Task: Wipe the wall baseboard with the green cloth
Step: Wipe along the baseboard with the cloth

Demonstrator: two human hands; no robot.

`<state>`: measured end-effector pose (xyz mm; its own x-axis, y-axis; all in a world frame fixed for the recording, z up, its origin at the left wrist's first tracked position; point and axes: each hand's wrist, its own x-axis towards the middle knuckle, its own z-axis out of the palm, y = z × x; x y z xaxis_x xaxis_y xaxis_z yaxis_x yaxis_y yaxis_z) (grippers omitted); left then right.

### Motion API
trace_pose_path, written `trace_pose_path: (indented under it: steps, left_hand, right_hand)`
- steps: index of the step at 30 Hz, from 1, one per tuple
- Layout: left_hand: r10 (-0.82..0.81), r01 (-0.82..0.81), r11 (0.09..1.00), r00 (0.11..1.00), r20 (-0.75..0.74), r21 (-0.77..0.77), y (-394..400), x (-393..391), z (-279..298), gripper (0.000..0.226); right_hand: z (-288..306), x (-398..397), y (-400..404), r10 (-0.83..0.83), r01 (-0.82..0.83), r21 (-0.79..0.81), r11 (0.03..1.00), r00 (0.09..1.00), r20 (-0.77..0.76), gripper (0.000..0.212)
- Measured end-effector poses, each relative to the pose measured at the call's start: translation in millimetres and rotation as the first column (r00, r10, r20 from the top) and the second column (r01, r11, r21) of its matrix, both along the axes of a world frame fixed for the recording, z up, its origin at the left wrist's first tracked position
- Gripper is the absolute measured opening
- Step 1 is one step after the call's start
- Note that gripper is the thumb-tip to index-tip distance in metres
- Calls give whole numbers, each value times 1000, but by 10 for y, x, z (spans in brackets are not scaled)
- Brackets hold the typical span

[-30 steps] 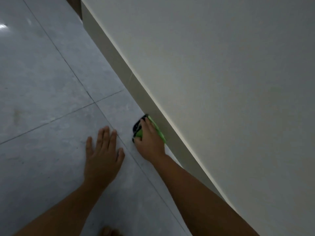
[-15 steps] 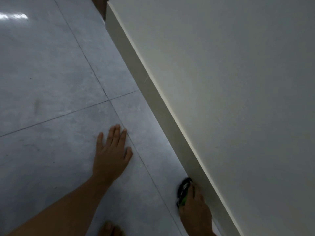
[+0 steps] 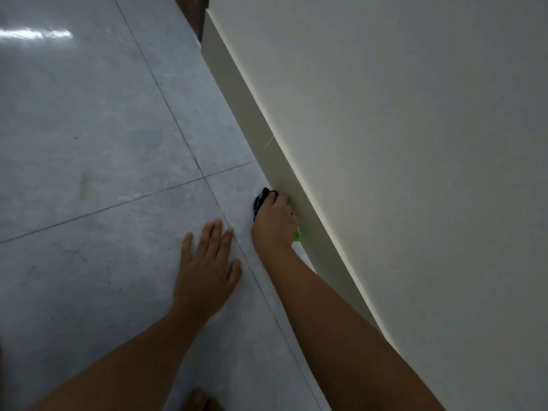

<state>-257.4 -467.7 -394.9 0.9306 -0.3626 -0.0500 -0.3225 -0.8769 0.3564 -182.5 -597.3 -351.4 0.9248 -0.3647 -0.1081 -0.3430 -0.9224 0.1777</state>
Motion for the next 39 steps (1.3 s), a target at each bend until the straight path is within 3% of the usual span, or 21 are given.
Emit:
trace_pose_path:
  steps: [3, 6, 11, 14, 18, 22, 26, 30, 35, 39]
  left_hand:
    - [-2, 2, 1000, 1000, -1, -17, -29, 10, 4, 65]
    - [6, -6, 999, 1000, 14, -37, -49, 64, 21, 64]
    - [7, -5, 998, 1000, 27, -69, 4, -60, -41, 61]
    - [8, -6, 996, 1000, 23, -84, -29, -23, -33, 60]
    - [43, -40, 996, 998, 37, -78, 4, 83, -19, 61]
    - [38, -34, 995, 998, 43, -91, -26, 42, -6, 60]
    - [49, -45, 996, 998, 41, -79, -5, 17, -32, 62]
    - [31, -29, 998, 999, 35, -57, -2, 46, -52, 63]
    - [-3, 3, 1000, 1000, 4, -31, 88, 30, -121, 62]
    - [-66, 68, 997, 994, -82, 21, 127, 25, -54, 62]
  right_hand:
    - [90, -204, -108, 237, -233, -42, 972, 964, 119, 47]
    - [198, -584, -445, 421, -414, -117, 903, 906, 37, 49]
    - [235, -1419, -665, 297, -312, -139, 940, 947, -118, 62]
    - [164, -1748, -701, 217, -254, -174, 951, 954, -207, 56]
    - [101, -1311, -571, 236, -279, -190, 941, 946, -222, 45]
    - [123, -662, -362, 314, -342, -159, 926, 932, -179, 55]
    - [95, 83, -89, 415, -435, -244, 867, 900, -132, 54]
    - [20, 305, -10, 381, -420, -272, 866, 906, -186, 56]
    - [118, -610, -380, 400, -471, -244, 848, 870, -289, 55]
    - [330, -1800, -857, 359, -496, -198, 845, 803, -475, 29]
